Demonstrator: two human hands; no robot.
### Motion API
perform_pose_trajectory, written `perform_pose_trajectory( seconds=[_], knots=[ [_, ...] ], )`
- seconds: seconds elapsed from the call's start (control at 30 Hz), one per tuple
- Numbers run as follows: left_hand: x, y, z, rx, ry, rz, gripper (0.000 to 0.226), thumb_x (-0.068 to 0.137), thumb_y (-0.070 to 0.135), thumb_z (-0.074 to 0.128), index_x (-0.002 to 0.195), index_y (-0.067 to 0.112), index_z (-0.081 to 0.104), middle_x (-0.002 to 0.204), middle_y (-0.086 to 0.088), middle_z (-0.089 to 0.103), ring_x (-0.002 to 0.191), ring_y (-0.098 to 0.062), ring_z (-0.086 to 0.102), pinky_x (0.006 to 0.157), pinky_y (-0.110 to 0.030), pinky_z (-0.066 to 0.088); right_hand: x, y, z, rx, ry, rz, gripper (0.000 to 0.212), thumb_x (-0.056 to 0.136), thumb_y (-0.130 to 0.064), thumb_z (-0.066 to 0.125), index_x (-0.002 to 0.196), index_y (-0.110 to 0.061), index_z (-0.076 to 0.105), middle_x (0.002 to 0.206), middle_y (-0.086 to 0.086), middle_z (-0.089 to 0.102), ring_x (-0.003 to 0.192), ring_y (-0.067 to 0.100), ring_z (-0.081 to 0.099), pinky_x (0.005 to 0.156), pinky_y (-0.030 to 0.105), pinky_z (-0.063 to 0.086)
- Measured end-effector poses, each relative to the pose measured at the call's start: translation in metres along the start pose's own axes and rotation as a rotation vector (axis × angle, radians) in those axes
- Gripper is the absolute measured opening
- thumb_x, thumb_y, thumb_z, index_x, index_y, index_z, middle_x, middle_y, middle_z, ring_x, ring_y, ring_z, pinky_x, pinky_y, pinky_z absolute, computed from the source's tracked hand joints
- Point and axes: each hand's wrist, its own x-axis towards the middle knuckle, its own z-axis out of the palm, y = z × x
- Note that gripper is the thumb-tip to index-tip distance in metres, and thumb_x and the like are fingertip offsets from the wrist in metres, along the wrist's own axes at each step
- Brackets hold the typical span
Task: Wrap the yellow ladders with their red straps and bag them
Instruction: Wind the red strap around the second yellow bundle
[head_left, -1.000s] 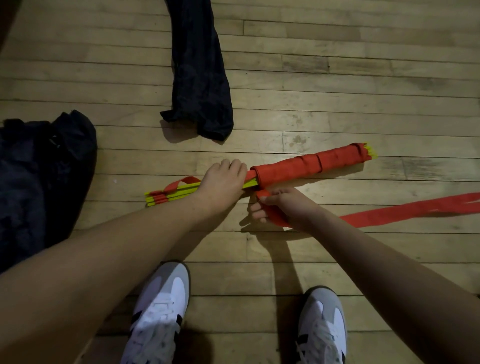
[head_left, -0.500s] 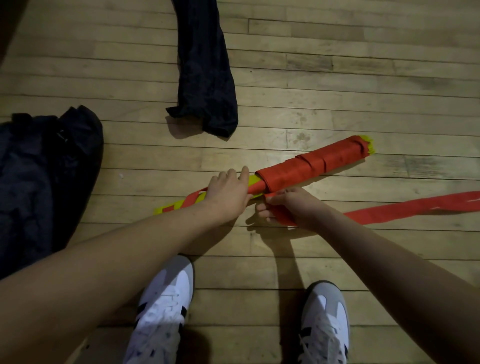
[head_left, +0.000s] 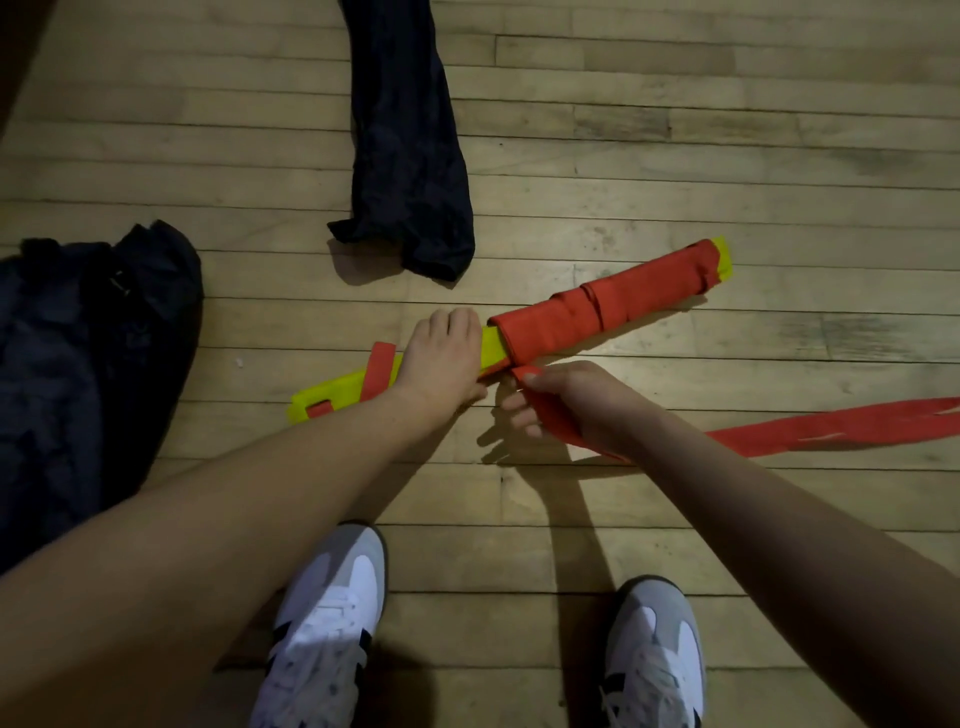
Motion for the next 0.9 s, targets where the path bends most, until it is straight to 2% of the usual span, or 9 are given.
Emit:
perform_pose_trajectory(
  seconds=[0.07,0.13,0.23,0.33,0.4,0.47,0.53,0.63,0.9],
  knots=[
    [-0.009,-0.001,0.004,0.005,0.074,0.062,0.073,0.092,0.052,0.049,0.14,0.001,0.027,0.131,-0.015,0.039,0.116,-0.03,0.041,0.097,-0.038,0.035,0.001,0.001,0.001,-0.045,0.014,-0.009,0.02,0.101,-0.011,0.043,0.096,-0.003,0.06,0.076,0.009,0.067,0.059,0.014,0.063,0.056,0.024,0.051],
    [-0.02,0.0,0.006,0.01,0.096,0.118,0.065,0.096,0.043,0.042,0.142,0.001,0.024,0.133,-0.017,0.036,0.117,-0.032,0.04,0.098,-0.04,0.034,0.002,0.004,0.002,-0.086,0.024,-0.005,0.02,0.101,-0.008,0.041,0.094,-0.001,0.059,0.073,0.011,0.066,0.056,0.015,0.063,0.052,0.023,0.05],
    [-0.035,0.007,0.011,-0.02,0.025,0.125,0.07,0.094,0.027,0.046,0.149,0.003,0.011,0.137,-0.02,0.034,0.12,-0.035,0.042,0.101,-0.041,0.035,0.002,0.009,0.002,-0.119,0.037,-0.005,0.022,0.101,-0.004,0.04,0.089,0.0,0.058,0.07,0.011,0.065,0.051,0.014,0.062,0.047,0.021,0.049],
    [-0.043,0.013,0.014,-0.098,0.001,0.075,0.071,0.089,0.012,0.053,0.149,0.004,0.017,0.13,-0.016,0.044,0.116,-0.032,0.049,0.093,-0.038,0.042,0.001,0.015,0.002,-0.141,0.058,0.005,0.022,0.1,-0.004,0.042,0.088,-0.001,0.059,0.069,0.01,0.067,0.054,0.016,0.064,0.052,0.024,0.052],
    [-0.043,0.013,0.01,-0.148,0.033,0.028,0.062,0.089,0.013,0.059,0.144,0.004,0.031,0.123,-0.012,0.05,0.11,-0.028,0.053,0.085,-0.036,0.047,0.0,0.018,0.003,-0.141,0.068,0.02,0.02,0.1,-0.006,0.044,0.092,0.001,0.061,0.073,0.011,0.068,0.059,0.018,0.064,0.057,0.028,0.054],
    [-0.04,0.014,0.007,-0.216,-0.016,-0.007,0.049,0.093,0.016,0.056,0.137,0.005,0.036,0.125,-0.011,0.047,0.114,-0.027,0.05,0.083,-0.035,0.046,-0.002,0.02,0.004,-0.16,0.086,0.016,0.02,0.1,-0.008,0.044,0.095,0.002,0.062,0.074,0.01,0.067,0.058,0.017,0.063,0.055,0.026,0.053],
    [-0.036,0.015,0.002,-0.257,-0.061,-0.042,0.041,0.095,0.018,0.055,0.131,0.006,0.039,0.126,-0.011,0.045,0.116,-0.028,0.047,0.081,-0.036,0.045,-0.003,0.02,0.006,-0.189,0.114,-0.007,0.023,0.1,-0.008,0.044,0.087,-0.002,0.061,0.069,0.009,0.064,0.053,0.015,0.059,0.051,0.024,0.051],
    [-0.032,0.016,-0.005,-0.296,-0.058,-0.1,0.039,0.093,0.017,0.057,0.128,0.007,0.041,0.125,-0.012,0.045,0.114,-0.029,0.048,0.079,-0.037,0.044,-0.006,0.019,0.006,-0.224,0.145,-0.023,0.028,0.099,-0.005,0.042,0.076,-0.005,0.056,0.062,0.009,0.058,0.045,0.015,0.053,0.045,0.02,0.044],
    [-0.009,0.016,-0.017,-0.311,-0.068,-0.181,0.046,0.09,0.02,0.063,0.128,0.005,0.04,0.126,-0.014,0.047,0.115,-0.031,0.048,0.082,-0.037,0.045,-0.003,0.007,0.004,-0.269,0.194,-0.07,0.024,0.098,-0.001,0.04,0.078,-0.001,0.054,0.056,0.012,0.057,0.038,0.016,0.051,0.047,0.024,0.04]
  ],
)
